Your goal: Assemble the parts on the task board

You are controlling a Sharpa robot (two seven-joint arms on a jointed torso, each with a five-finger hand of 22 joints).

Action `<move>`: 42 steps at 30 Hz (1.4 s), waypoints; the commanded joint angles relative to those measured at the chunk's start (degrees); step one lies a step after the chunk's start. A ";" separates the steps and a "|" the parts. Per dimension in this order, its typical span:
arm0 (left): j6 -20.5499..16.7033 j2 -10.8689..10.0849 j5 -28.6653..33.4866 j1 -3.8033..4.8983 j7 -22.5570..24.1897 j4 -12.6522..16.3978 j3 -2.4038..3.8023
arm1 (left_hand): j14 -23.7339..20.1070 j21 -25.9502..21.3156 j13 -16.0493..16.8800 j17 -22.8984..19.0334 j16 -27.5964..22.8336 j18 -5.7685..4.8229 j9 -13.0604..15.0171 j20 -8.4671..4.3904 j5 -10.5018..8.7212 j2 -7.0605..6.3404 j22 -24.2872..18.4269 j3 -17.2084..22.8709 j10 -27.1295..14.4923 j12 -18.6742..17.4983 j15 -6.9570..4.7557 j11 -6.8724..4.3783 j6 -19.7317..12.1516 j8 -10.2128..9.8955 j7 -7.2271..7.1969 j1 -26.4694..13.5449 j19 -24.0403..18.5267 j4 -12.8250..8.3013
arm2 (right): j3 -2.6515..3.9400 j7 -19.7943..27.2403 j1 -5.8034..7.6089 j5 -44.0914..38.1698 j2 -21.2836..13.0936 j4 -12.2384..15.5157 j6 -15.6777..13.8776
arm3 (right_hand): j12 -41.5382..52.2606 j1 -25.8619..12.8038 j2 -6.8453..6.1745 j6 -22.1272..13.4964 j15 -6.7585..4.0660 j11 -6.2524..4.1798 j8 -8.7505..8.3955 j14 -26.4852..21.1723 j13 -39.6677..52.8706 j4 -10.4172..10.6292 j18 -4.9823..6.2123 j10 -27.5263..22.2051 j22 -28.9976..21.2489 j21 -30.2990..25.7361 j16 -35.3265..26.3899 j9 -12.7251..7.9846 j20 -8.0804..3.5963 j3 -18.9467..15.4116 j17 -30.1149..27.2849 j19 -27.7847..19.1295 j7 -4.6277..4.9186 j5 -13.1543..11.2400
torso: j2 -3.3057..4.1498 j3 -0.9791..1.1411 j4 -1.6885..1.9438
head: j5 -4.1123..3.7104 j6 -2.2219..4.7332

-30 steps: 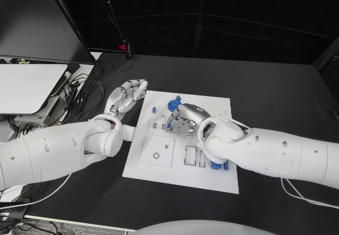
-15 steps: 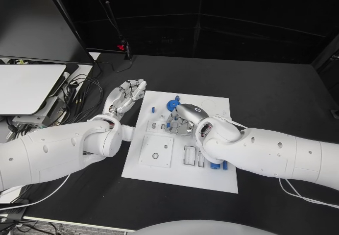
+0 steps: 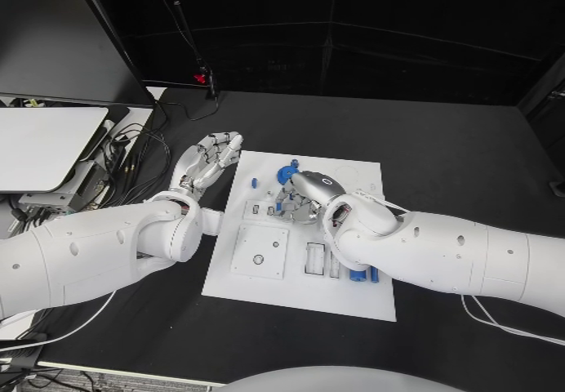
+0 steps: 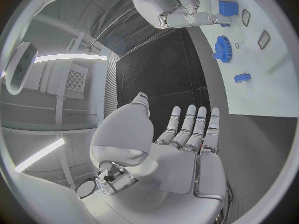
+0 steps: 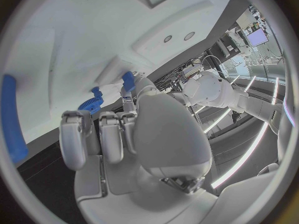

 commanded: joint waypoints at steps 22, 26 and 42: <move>0.30 0.00 -0.34 0.09 13.57 -0.03 0.04 | -0.32 0.28 -0.07 -0.05 0.36 0.42 -0.05 -0.12 0.33 0.10 0.10 -0.43 0.34 0.37 0.06 -0.02 0.25 0.31 9.19 0.67 -0.42 -0.02 | 0.05 -0.04 0.00 -0.40 0.32 -0.55 1.51 | 0.15 -2.02 -1.31 -2.06 0.84 1.09 -1.55 5.95 15.08 -0.12 0.25 6.07 13.92 -0.84 0.14 -0.19 0.61 -1.30 15.10 4.20 1.13 0.45 | 0.01 0.01 -0.09 | -0.10 -0.40; 0.31 0.01 -0.34 0.09 13.56 -0.04 0.04 | -0.32 0.28 -0.07 -0.05 0.36 0.42 -0.05 -0.12 0.33 0.10 0.10 -0.43 0.34 0.37 0.06 -0.02 0.25 0.31 9.19 0.67 -0.42 -0.02 | 0.04 -0.15 -0.01 -0.39 0.34 -0.57 1.96 | 0.15 -2.02 -1.31 -2.06 0.85 1.09 -1.54 5.95 15.08 -0.13 0.26 6.07 13.91 -0.87 0.14 -0.19 0.62 -1.29 15.10 4.17 1.13 0.46 | 0.02 -0.02 -0.08 | -0.21 -0.44; 0.34 -0.08 -0.34 0.09 13.54 -0.01 0.03 | -0.33 0.31 -0.07 -0.10 0.41 0.41 -0.10 -0.12 0.36 0.16 0.10 -0.49 0.34 0.39 0.06 -0.02 0.26 0.32 9.19 0.73 -0.44 -0.02 | 0.04 0.36 -0.03 -0.45 0.30 -0.53 2.27 | 0.15 -4.59 -4.83 -6.24 1.98 2.20 -1.75 5.95 15.08 0.45 0.51 6.07 13.46 -1.70 0.14 -0.33 1.67 -5.79 15.10 3.50 2.37 1.27 | 0.01 -0.02 -0.03 | -0.38 -0.48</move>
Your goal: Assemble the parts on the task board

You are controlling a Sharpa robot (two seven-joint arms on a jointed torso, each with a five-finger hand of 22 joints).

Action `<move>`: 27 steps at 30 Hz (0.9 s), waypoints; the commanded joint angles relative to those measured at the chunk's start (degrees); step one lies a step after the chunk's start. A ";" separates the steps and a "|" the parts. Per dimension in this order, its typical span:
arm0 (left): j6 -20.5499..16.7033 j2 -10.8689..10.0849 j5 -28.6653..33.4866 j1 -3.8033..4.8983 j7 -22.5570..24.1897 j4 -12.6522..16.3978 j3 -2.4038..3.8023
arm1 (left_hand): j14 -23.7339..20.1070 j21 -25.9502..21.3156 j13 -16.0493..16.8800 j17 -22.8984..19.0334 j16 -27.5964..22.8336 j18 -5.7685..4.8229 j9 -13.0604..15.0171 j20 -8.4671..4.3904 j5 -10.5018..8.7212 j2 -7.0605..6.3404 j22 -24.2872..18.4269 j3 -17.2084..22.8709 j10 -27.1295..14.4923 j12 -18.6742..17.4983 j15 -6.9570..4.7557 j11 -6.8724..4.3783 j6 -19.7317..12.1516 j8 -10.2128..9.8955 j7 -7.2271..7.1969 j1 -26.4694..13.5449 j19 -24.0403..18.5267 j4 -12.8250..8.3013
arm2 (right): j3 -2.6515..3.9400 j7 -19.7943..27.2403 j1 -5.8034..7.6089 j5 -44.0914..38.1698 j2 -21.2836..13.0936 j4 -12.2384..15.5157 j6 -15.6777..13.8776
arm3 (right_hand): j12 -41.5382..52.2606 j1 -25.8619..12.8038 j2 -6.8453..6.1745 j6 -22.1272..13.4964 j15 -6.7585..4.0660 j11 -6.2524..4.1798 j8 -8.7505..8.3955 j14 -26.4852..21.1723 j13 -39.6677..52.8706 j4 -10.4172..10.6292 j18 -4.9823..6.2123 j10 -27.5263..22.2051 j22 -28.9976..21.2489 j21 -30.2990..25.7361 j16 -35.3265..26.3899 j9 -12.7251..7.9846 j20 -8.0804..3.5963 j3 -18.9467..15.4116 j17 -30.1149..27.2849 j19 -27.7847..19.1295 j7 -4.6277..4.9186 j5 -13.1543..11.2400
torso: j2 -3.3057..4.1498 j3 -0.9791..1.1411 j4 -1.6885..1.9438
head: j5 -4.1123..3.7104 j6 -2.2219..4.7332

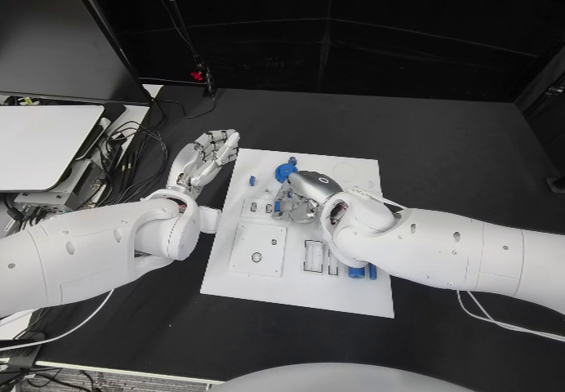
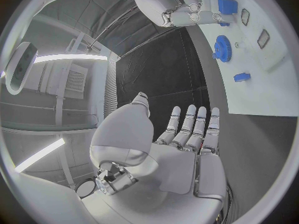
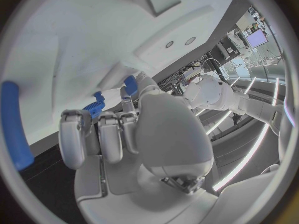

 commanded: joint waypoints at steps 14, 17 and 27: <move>0.47 0.00 -0.34 0.09 13.55 0.04 0.03 | -0.34 0.33 -0.09 -0.18 0.46 0.39 -0.16 -0.11 0.39 0.24 0.07 -0.56 0.34 0.42 0.06 -0.02 0.27 0.34 9.19 0.79 -0.46 -0.02 | 0.03 1.57 -0.01 -0.65 -0.23 0.42 -2.89 | 0.15 -0.73 -1.13 -3.22 1.09 1.19 0.03 5.95 15.08 1.52 0.65 5.96 13.23 -0.77 0.14 0.14 1.26 -4.79 15.10 3.41 0.81 -2.87 | 0.02 0.00 0.03 | -0.25 -0.05; 0.67 0.01 -0.34 0.09 13.46 0.04 0.03 | -0.34 0.34 -0.09 -0.19 0.47 0.39 -0.17 -0.11 0.39 0.25 0.08 -0.58 0.34 0.42 0.06 -0.02 0.27 0.34 9.19 0.80 -0.45 -0.02 | 0.04 3.62 -0.07 -0.66 -0.66 0.76 -6.82 | 0.15 -0.74 -1.12 -3.32 1.11 1.22 0.01 5.95 15.08 1.55 0.66 5.96 13.22 -0.80 0.14 0.14 1.28 -4.88 15.10 3.38 0.84 -2.98 | 0.04 0.03 0.04 | -0.27 0.05; 1.44 -1.15 -7.34 0.45 9.57 0.34 -0.02 | 4.02 7.06 0.00 -1.23 2.56 1.73 -1.35 -0.29 0.42 0.70 4.46 -2.86 3.23 1.98 -0.83 -0.50 -0.73 0.69 9.04 1.34 9.63 -0.01 | 0.14 19.40 0.75 6.84 -6.55 6.05 -23.01 | 0.15 -2.81 -1.22 -4.32 1.53 1.63 0.15 5.95 15.08 1.82 1.40 5.96 11.99 -3.14 0.14 0.22 1.71 -4.10 15.10 1.44 1.19 -2.83 | -0.21 0.08 -0.06 | -0.06 0.36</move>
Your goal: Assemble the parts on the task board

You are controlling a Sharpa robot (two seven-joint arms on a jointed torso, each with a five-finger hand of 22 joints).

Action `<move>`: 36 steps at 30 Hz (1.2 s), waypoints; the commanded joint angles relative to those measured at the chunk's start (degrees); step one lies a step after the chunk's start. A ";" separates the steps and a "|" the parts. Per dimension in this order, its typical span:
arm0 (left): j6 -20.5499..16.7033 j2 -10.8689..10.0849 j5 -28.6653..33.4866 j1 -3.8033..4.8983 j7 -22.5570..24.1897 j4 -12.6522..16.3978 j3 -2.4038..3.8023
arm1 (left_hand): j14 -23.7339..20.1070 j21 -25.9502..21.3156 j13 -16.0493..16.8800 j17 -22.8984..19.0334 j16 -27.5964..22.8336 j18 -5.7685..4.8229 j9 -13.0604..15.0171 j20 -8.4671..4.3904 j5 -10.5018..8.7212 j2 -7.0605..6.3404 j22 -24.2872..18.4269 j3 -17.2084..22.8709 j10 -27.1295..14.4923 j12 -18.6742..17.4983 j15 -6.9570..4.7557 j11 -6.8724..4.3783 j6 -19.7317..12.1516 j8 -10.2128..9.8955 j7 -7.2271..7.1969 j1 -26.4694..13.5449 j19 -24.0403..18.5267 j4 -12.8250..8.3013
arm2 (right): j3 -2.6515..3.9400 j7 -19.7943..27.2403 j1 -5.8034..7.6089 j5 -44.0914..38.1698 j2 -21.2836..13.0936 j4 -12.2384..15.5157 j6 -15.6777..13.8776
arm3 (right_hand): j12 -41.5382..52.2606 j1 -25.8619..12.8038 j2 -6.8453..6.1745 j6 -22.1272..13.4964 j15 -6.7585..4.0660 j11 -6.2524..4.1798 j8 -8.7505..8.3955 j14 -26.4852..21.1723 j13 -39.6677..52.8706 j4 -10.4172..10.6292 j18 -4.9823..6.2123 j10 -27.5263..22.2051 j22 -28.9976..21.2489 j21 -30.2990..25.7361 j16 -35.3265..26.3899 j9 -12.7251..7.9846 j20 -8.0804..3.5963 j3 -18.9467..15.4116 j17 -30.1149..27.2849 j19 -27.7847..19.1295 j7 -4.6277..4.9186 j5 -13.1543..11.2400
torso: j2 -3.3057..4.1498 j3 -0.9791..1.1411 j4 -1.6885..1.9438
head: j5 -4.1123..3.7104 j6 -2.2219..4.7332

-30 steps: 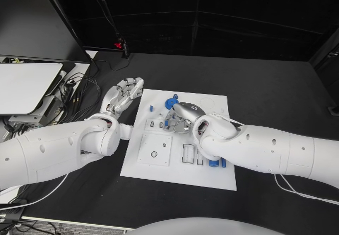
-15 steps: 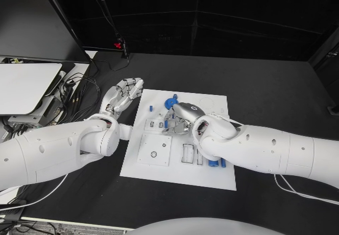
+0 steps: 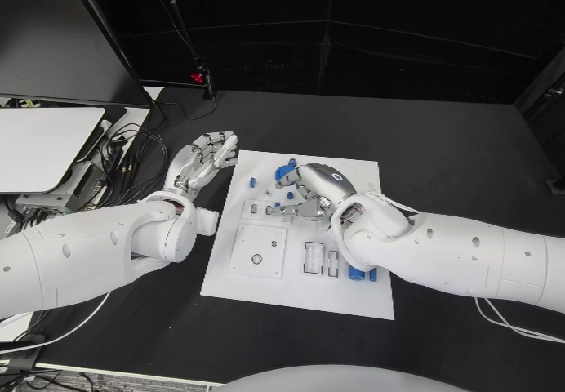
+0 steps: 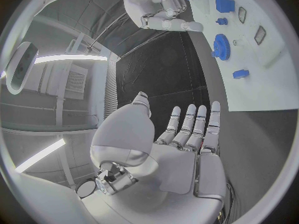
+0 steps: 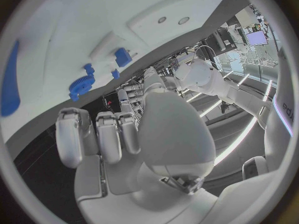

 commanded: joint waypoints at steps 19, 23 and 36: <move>11.77 -3.13 -43.51 9.01 -25.18 2.98 -0.02 | 54.52 33.87 57.04 37.00 27.21 4.41 -0.98 -8.73 0.92 -1.39 20.71 -6.04 57.67 39.26 -13.07 -10.22 5.61 0.66 1.02 -3.47 27.67 0.00 | 0.05 31.87 6.54 58.68 -18.40 10.03 -0.21 | 0.15 -5.75 4.53 -4.30 1.52 1.49 2.81 6.06 15.08 -0.40 7.06 6.06 2.33 -23.84 0.14 0.67 1.48 -1.26 15.10 -19.78 0.98 5.93 | -1.28 0.50 -0.85 | 0.77 -0.52; 18.14 -2.56 -48.12 10.36 -31.98 3.26 -0.02 | 69.90 54.38 82.68 69.08 38.89 0.90 -0.93 -8.85 0.31 -1.55 45.42 -5.04 69.82 48.38 -12.48 -9.79 8.19 -1.38 1.63 -4.56 37.98 -0.34 | 0.00 35.31 6.58 64.21 -19.63 9.63 7.01 | -2.21 -5.98 7.54 -8.71 2.67 2.72 3.90 1.73 12.72 -0.41 8.68 1.86 -1.11 -33.21 -2.45 0.66 2.30 -1.82 11.72 -29.13 2.18 3.92 | -1.45 0.45 -1.02 | 0.66 -0.64; 31.39 1.43 -56.82 11.35 -45.94 1.84 -0.02 | 78.88 74.22 86.17 84.85 42.02 -5.39 1.40 -6.46 0.53 -1.24 76.12 -5.92 71.76 49.25 -11.14 -8.99 24.88 -0.77 1.36 -5.90 62.20 0.02 | -0.10 39.52 6.51 76.50 -21.81 9.35 15.18 | -9.51 -9.35 10.27 -17.50 3.98 3.92 15.53 -18.20 3.06 -0.26 9.60 -13.82 -3.41 -42.24 -13.38 3.35 3.87 -6.88 -4.89 -37.12 3.31 5.06 | -1.41 0.41 -1.03 | 0.03 -0.86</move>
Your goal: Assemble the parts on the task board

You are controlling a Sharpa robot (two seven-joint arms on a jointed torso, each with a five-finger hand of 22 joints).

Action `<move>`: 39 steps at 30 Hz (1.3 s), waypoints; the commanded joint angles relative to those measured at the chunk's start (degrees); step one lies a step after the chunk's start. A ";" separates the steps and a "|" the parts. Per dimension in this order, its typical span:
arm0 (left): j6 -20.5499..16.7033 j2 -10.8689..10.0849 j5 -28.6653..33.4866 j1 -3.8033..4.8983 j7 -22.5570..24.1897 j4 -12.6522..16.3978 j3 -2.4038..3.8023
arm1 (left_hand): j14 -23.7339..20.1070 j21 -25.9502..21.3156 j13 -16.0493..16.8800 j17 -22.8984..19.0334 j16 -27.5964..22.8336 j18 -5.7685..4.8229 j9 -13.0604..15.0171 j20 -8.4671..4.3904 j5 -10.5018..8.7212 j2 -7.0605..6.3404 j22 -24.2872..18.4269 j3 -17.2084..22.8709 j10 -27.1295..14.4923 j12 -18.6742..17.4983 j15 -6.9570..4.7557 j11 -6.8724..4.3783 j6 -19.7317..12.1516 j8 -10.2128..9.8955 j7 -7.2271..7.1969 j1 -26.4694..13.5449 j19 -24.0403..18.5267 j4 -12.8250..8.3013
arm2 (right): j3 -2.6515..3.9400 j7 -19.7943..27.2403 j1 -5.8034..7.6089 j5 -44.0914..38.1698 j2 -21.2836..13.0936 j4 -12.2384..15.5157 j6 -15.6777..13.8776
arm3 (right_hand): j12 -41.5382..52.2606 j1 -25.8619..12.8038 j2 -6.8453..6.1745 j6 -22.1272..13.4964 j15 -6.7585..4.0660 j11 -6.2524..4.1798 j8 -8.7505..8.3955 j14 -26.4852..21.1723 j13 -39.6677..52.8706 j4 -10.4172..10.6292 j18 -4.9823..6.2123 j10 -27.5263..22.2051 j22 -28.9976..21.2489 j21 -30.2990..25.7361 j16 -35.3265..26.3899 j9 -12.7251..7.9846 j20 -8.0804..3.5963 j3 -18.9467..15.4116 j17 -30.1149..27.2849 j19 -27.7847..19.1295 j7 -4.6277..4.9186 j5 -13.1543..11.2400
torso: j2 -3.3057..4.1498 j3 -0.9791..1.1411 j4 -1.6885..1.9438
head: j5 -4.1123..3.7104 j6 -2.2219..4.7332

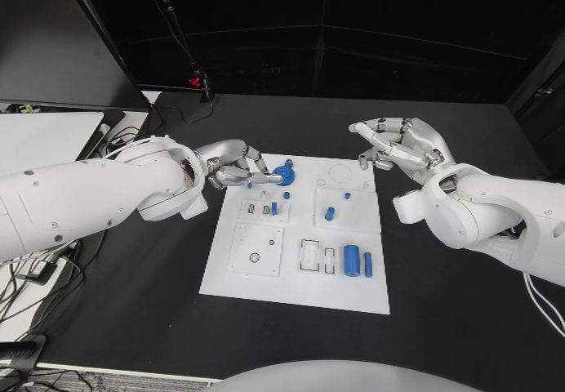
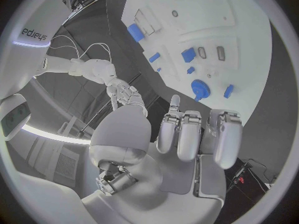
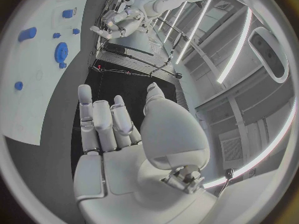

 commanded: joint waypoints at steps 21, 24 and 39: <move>9.56 4.20 -6.15 -0.18 -17.61 -1.57 0.06 | 6.00 0.17 15.05 15.04 0.05 -0.37 7.75 -2.63 4.44 2.61 15.04 -1.60 6.05 0.19 -3.37 -3.48 7.46 3.36 -3.18 -5.20 6.17 -0.06 | -0.09 1.23 -0.41 7.27 -0.43 -1.37 7.21 | 1.42 0.37 1.52 -7.36 0.69 0.60 12.34 -3.87 0.87 0.01 1.02 -1.67 0.51 0.90 1.60 1.53 0.88 -2.68 -6.44 -2.94 2.69 0.31 | 0.06 -0.01 0.03 | -0.73 -0.68; 10.31 4.98 -6.16 -0.29 -18.80 -2.06 0.06 | 6.00 0.17 15.05 15.04 0.05 -0.37 8.44 -2.74 6.52 3.20 15.04 -1.72 6.05 0.19 -3.46 -3.55 7.62 2.96 -3.22 -4.92 6.17 -0.09 | -0.10 1.25 -0.50 7.27 -0.34 -1.55 7.20 | 1.44 0.38 1.54 -7.42 0.69 0.61 12.45 -3.87 0.86 0.01 1.02 -1.67 0.51 0.92 1.64 1.53 0.89 -2.70 -6.48 -2.95 2.70 0.30 | 0.00 -0.01 -0.05 | -0.72 -0.82; 13.48 8.31 -6.15 -0.76 -23.71 -4.82 0.06 | 6.00 0.17 15.05 15.04 0.05 -0.37 9.39 -2.87 7.16 4.75 15.04 -1.61 6.05 0.19 -3.60 -3.78 8.37 2.65 -3.48 -4.46 6.17 -0.10 | -0.12 0.99 -0.76 7.28 -0.22 -1.93 6.65 | 5.59 -0.25 2.14 -10.11 0.99 0.84 18.13 10.68 5.02 0.05 -1.71 5.82 8.45 19.47 10.68 0.56 1.18 -3.90 5.83 11.25 2.82 0.61 | -0.05 0.00 0.04 | -0.89 -1.07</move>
